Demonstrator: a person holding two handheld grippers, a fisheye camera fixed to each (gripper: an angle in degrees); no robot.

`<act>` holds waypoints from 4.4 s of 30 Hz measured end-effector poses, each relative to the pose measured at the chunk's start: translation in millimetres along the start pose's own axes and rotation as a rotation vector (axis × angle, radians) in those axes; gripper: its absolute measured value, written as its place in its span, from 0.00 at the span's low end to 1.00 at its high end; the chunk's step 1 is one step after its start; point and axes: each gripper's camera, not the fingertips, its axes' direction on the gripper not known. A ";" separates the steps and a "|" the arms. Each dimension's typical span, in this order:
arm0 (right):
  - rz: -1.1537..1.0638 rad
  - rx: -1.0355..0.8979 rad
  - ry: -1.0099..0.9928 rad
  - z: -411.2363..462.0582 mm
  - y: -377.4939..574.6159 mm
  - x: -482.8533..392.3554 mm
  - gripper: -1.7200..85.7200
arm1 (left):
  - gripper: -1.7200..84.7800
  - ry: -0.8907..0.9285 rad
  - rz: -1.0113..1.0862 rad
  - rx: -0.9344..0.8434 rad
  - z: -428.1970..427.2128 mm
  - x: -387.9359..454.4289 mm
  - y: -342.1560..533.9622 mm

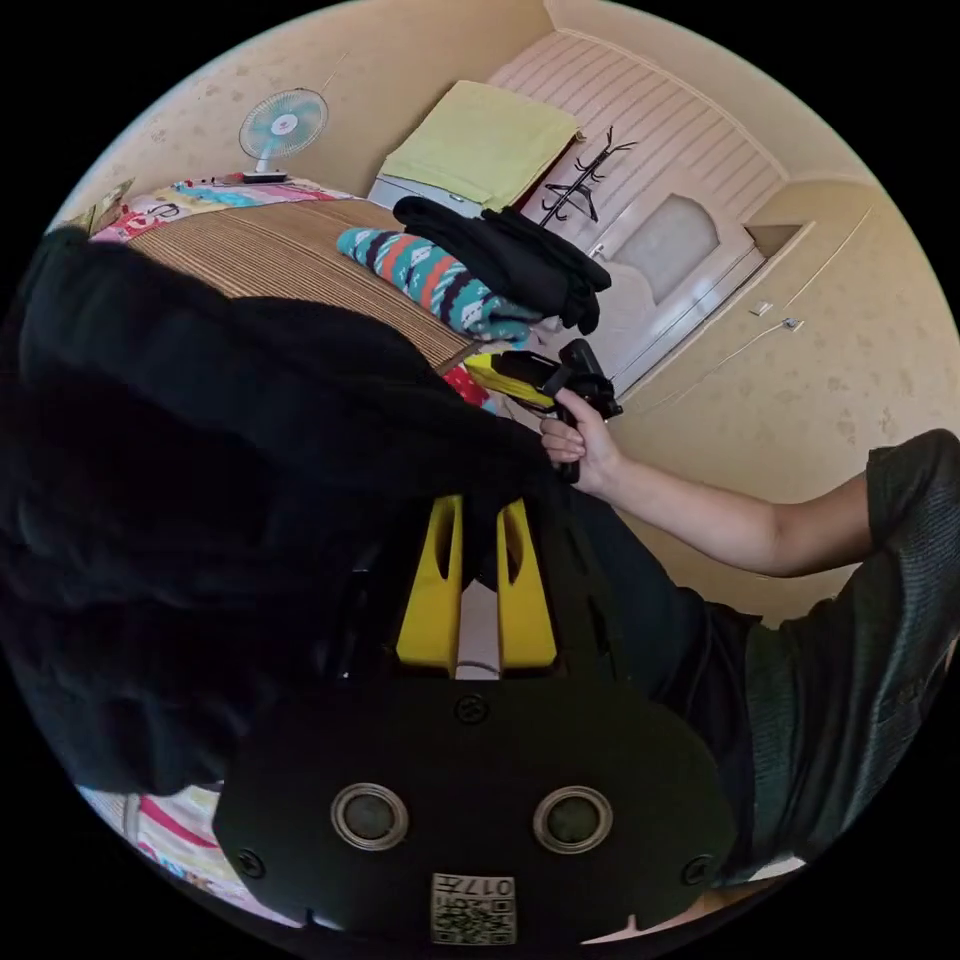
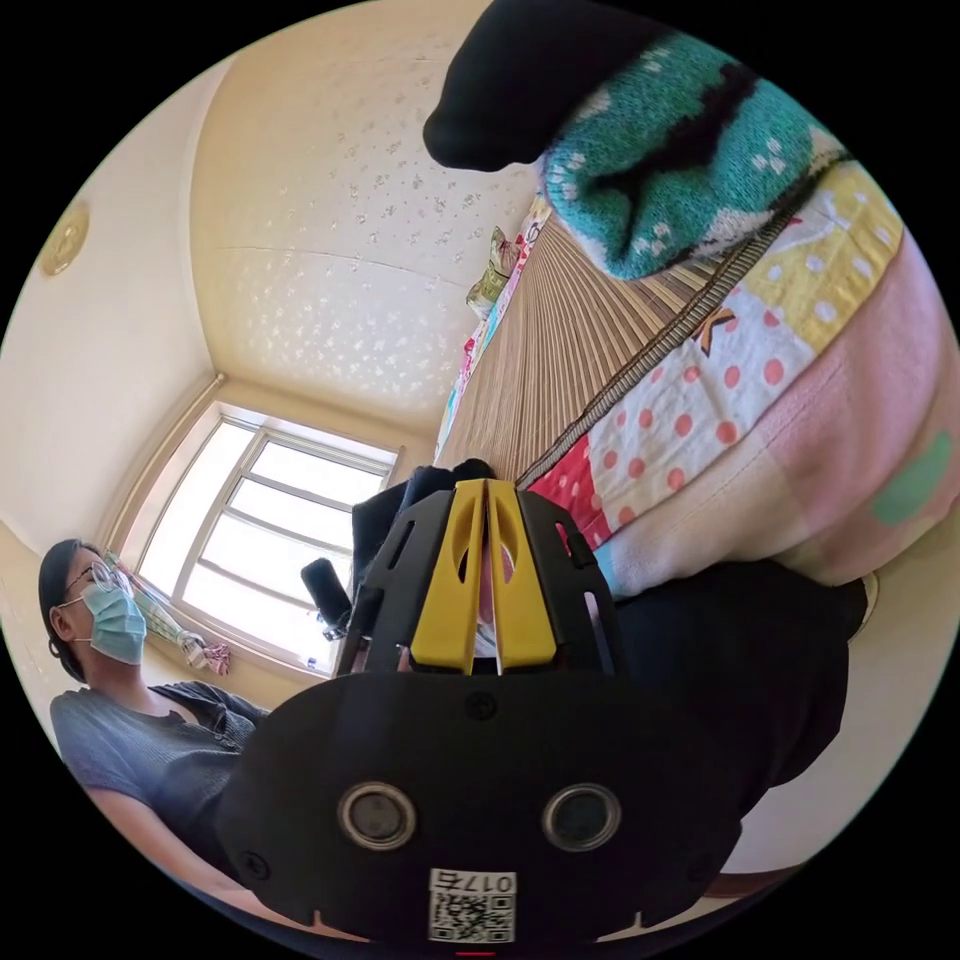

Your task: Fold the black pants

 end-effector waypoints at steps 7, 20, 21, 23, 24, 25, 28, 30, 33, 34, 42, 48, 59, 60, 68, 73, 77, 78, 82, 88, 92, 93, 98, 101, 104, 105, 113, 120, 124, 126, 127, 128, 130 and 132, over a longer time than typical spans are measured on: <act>0.000 -0.013 0.002 38.3 24.4 14.0 0.02 | 0.11 -0.088 -0.101 0.275 -71.6 11.0 75.1; -0.120 -0.078 0.171 156.9 109.3 0.2 0.03 | 0.16 -0.300 -0.927 0.617 -179.2 -150.8 167.8; -0.138 -0.090 0.197 164.9 114.8 -3.9 0.03 | 0.15 -0.252 -0.950 0.636 -179.6 -162.9 168.8; -0.242 -0.083 0.315 190.5 143.9 -28.5 0.03 | 0.12 -0.148 -0.968 0.688 -181.1 -177.0 171.2; -0.274 -0.065 0.348 195.5 153.4 -37.1 0.03 | 0.11 -0.113 -0.983 0.718 -183.9 -180.2 172.8; -0.300 -0.007 0.419 204.8 174.3 -54.7 0.03 | 0.10 -0.096 -0.967 0.730 -185.9 -179.7 171.6; -0.482 0.033 0.383 243.6 232.4 -116.3 0.04 | 0.09 -0.048 -0.788 0.743 -196.3 -163.4 150.1; -0.659 -0.025 0.359 282.1 268.6 -160.9 0.06 | 0.08 -0.078 -0.707 0.687 -200.1 -147.7 128.2; -0.909 -0.129 0.396 362.9 327.2 -226.0 0.11 | 0.08 -0.003 -0.629 0.680 -199.1 -132.5 108.6; -0.986 -0.183 0.395 396.9 348.1 -245.5 0.12 | 0.08 0.010 -0.613 0.680 -198.6 -128.4 105.0; -1.187 -0.343 0.651 589.9 452.6 -283.3 0.17 | 0.08 0.114 -0.395 0.668 -200.8 -52.6 83.5; -1.381 -0.138 1.001 659.0 534.4 -289.0 0.11 | 0.08 0.081 -0.312 0.655 -215.1 -18.6 97.0; -1.510 0.020 1.171 714.3 636.7 -297.2 0.15 | 0.08 0.132 -0.162 0.666 -218.4 32.5 102.7; -1.510 0.046 1.188 716.0 639.2 -298.3 0.15 | 0.08 0.131 -0.144 0.678 -220.3 37.4 104.5; -1.449 0.140 1.128 710.6 654.4 -324.9 0.19 | 0.08 0.143 -0.080 0.709 -240.0 56.2 120.4; -1.411 0.004 1.177 735.6 646.9 -321.0 0.17 | 0.08 0.165 -0.005 0.701 -244.6 72.4 114.9; -1.301 -0.014 1.214 734.1 609.9 -330.0 0.11 | 0.09 0.131 -0.047 0.708 -251.5 72.3 118.5; -1.272 -0.029 1.171 729.2 601.6 -333.5 0.11 | 0.11 0.146 -0.055 0.716 -253.5 67.9 122.6; -1.116 -0.056 0.998 697.8 545.4 -355.5 0.10 | 0.11 0.124 -0.111 0.788 -255.3 56.0 154.6; -1.081 0.040 0.906 650.6 511.3 -393.4 0.10 | 0.19 -0.187 -0.560 0.562 -220.4 9.0 205.9; -1.067 0.050 0.832 623.2 497.0 -420.5 0.10 | 0.28 0.008 -0.748 0.371 -166.8 -50.0 209.9; -1.066 0.054 0.826 619.2 495.3 -423.9 0.10 | 0.28 0.082 -0.754 0.350 -152.6 -60.8 205.0; -1.059 0.099 0.694 564.5 473.0 -456.7 0.10 | 0.28 0.290 -0.703 0.279 -105.1 -79.4 165.3; -1.031 0.123 0.596 525.6 450.4 -473.3 0.10 | 0.18 0.469 -0.606 0.370 -98.4 -78.2 145.6; -0.976 0.163 0.543 482.9 414.9 -481.4 0.10 | 0.07 0.584 -0.451 0.560 -128.2 -63.6 141.8; -0.959 0.169 0.537 474.2 406.2 -482.0 0.10 | 0.07 0.538 -0.395 0.580 -147.2 -54.2 140.6; -0.915 0.295 0.523 408.4 252.0 -510.2 0.11 | 0.05 0.146 -0.118 0.701 -336.8 -20.4 71.2; -0.287 -0.038 0.666 487.4 -119.7 -474.4 0.27 | 0.13 -0.288 -0.546 0.909 -526.7 -112.0 -103.1; -0.328 -0.104 0.560 491.3 -140.4 -400.1 0.13 | 0.17 -0.382 -0.543 0.735 -497.4 -138.6 -115.0; -0.426 -0.189 0.644 504.3 -126.9 -364.6 0.12 | 0.17 -0.453 -0.477 0.437 -425.0 -158.5 -114.4; -0.464 -0.250 0.726 514.6 -113.3 -332.8 0.12 | 0.18 -0.479 -0.483 0.371 -403.8 -164.7 -109.4; -0.480 -0.317 0.781 523.6 -97.3 -295.8 0.14 | 0.19 -0.514 -0.504 0.256 -362.5 -178.3 -96.1; -0.488 -0.437 0.755 532.5 -72.0 -241.9 0.16 | 0.20 -0.488 -0.544 0.128 -305.5 -199.0 -70.8; -0.489 -0.543 0.667 536.4 -46.0 -197.7 0.18 | 0.21 -0.341 -0.598 0.085 -248.7 -214.8 -37.0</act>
